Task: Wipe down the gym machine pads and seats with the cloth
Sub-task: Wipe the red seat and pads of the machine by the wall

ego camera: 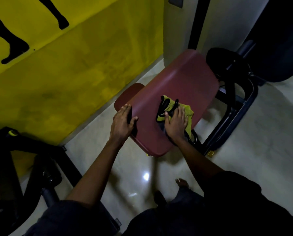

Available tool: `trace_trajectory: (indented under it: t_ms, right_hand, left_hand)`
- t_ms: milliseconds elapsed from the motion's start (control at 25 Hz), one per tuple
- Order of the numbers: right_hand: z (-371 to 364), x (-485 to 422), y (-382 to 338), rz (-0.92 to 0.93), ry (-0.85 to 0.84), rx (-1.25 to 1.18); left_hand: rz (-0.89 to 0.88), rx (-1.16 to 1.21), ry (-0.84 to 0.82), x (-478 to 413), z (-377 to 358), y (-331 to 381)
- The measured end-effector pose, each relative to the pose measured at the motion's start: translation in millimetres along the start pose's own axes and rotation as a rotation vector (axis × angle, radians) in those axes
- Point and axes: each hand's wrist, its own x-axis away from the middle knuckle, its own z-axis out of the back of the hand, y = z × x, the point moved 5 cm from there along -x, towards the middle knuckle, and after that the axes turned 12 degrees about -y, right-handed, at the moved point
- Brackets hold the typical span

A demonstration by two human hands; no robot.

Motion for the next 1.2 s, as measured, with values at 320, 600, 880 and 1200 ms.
trace_trajectory:
  t_ms: [320,600,880,1200]
  right_hand:
    - [-11,25,36,-0.018,0.062,0.009]
    - [-3,7,54,-0.302,0.125,-0.219]
    - [16,-26,74,-0.345,0.145,-0.269]
    - [-2,2,53,-0.085,0.144,-0.045]
  left_hand:
    - [0.021,-0.035,-0.073,-15,0,8]
    - [0.072,-0.056,-0.101,-26,1,8]
    - [0.097,-0.046,-0.165,-53,2,15]
    - [0.156,0.113,-0.080,-46,8,15]
